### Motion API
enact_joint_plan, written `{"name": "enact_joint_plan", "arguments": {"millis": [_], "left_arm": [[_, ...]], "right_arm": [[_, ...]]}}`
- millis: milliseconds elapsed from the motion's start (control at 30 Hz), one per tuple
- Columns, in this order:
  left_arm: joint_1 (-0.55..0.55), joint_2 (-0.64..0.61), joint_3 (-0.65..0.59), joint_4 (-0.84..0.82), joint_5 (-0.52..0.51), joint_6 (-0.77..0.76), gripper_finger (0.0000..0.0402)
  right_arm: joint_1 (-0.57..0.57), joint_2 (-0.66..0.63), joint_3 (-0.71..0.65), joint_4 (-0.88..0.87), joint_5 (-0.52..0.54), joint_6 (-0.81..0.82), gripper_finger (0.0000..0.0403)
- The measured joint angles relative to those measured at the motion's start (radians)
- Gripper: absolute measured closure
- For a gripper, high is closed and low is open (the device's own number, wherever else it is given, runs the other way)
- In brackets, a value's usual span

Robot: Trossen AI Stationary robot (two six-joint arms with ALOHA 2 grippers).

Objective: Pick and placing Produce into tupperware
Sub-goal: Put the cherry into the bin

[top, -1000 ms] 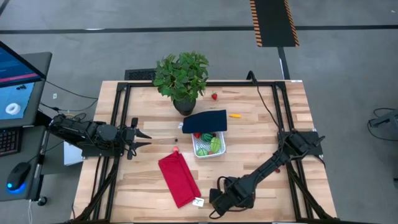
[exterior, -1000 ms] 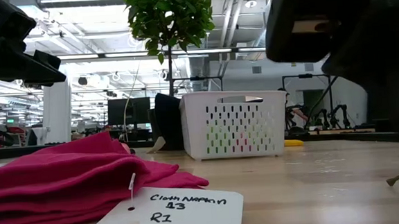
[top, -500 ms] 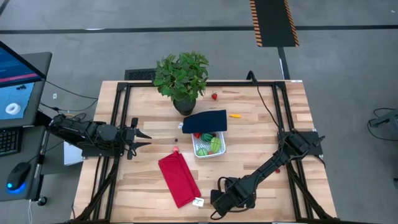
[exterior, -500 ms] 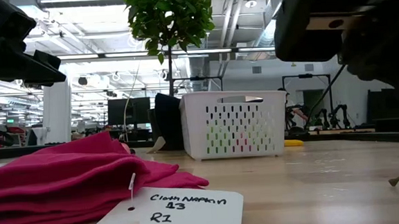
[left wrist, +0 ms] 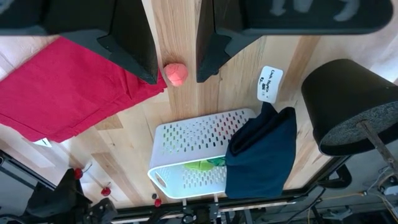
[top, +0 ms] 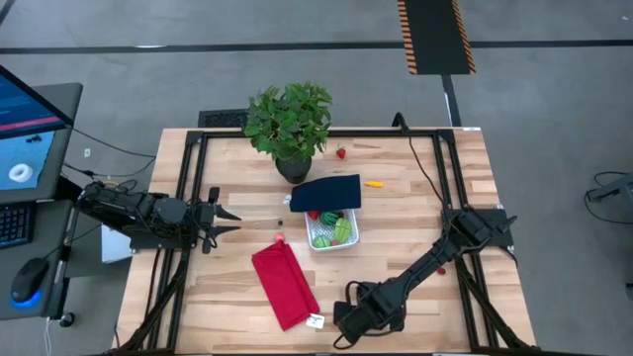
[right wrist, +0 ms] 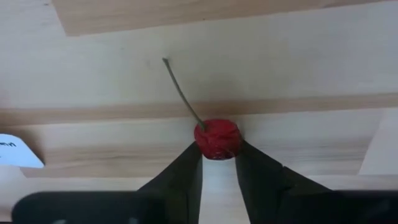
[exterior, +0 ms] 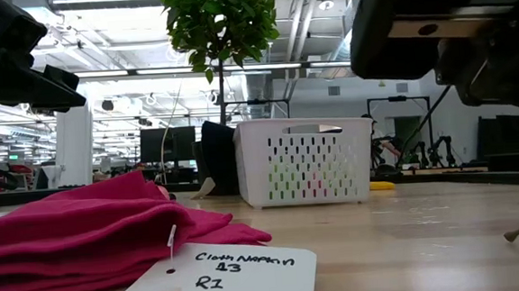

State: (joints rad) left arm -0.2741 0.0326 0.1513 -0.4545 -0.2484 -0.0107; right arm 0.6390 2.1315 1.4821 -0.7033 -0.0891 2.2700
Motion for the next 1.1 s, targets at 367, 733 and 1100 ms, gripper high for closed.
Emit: {"name": "enact_joint_plan", "arguments": {"millis": [367, 733, 1100], "left_arm": [[0.000, 0.000, 0.000, 0.000, 0.000, 0.000, 0.0301], [0.000, 0.000, 0.000, 0.000, -0.001, 0.000, 0.0301], [0.000, 0.000, 0.000, 0.000, -0.001, 0.000, 0.0301]], "right_arm": [[-0.007, -0.001, 0.001, 0.005, 0.013, -0.037, 0.0305], [-0.016, -0.003, 0.053, -0.087, 0.123, -0.047, 0.0321], [-0.034, -0.005, 0.137, -0.197, 0.173, -0.103, 0.0338]]}}
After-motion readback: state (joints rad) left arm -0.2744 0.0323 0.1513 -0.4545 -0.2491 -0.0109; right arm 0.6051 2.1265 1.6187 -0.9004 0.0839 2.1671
